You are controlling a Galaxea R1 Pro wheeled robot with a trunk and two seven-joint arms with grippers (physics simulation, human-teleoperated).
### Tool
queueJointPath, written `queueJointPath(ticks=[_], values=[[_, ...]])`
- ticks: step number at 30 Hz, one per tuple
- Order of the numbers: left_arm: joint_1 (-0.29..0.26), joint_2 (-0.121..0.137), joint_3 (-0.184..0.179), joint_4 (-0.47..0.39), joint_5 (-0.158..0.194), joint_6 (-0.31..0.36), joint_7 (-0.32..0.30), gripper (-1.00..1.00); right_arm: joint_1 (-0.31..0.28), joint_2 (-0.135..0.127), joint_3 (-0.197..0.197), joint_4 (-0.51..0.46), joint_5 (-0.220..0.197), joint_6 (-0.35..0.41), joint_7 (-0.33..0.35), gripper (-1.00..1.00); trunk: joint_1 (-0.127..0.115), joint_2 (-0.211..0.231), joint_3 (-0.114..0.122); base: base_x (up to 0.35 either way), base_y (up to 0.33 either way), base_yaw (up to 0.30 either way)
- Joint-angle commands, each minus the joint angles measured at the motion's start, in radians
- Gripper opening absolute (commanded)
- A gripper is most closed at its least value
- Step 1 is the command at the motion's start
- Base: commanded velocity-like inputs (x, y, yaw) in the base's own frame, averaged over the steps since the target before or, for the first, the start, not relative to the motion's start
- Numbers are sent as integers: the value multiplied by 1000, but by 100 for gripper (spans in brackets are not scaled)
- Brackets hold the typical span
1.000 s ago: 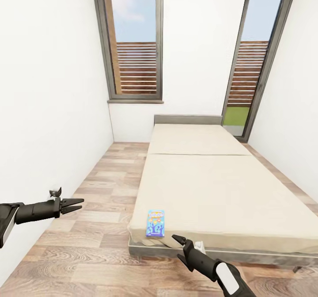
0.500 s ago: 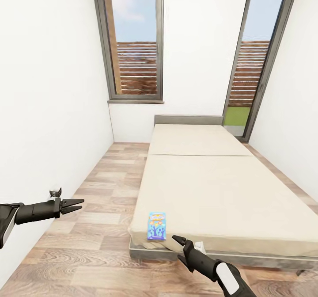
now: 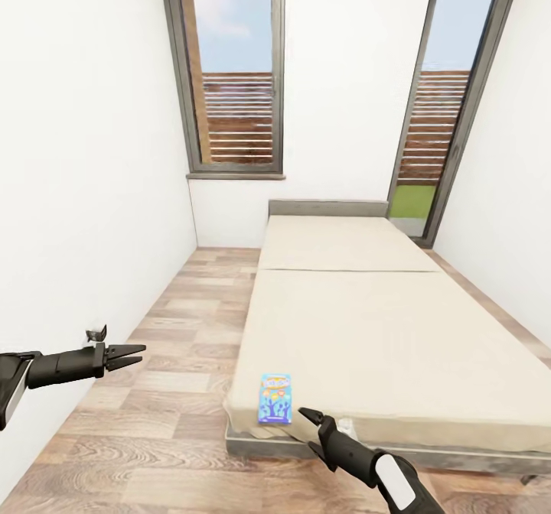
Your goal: Put all the toys in the child's room - the three board games (two on the bed and one on the table), the two jigsaw puzzles on the table, and the tennis ball on the table - inside the toy box on the table in the child's room.
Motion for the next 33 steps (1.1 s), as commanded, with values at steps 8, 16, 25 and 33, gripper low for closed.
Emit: queueJointPath(ticks=[8, 16, 25, 33], values=[[0, 0, 1, 0, -8, 15, -7, 100, -1, 1, -7, 0, 0, 9, 0, 100, 0, 0, -1, 84, 38, 0], [0, 0, 3, -1, -8, 16, -7, 100, -1, 0, -7, 0, 0, 9, -1, 100, 8, -14, -7, 14, 7, 0], [-1, 0, 4, -2, -8, 18, -7, 100, -1, -1, -7, 0, 0, 9, -1, 100, 42, -77, -35, 2, 1, 0], [0, 0, 4, -2, -8, 18, -7, 100, -1, -1, -7, 0, 0, 9, -1, 100, 73, -133, -61, 0, 0, 0]])
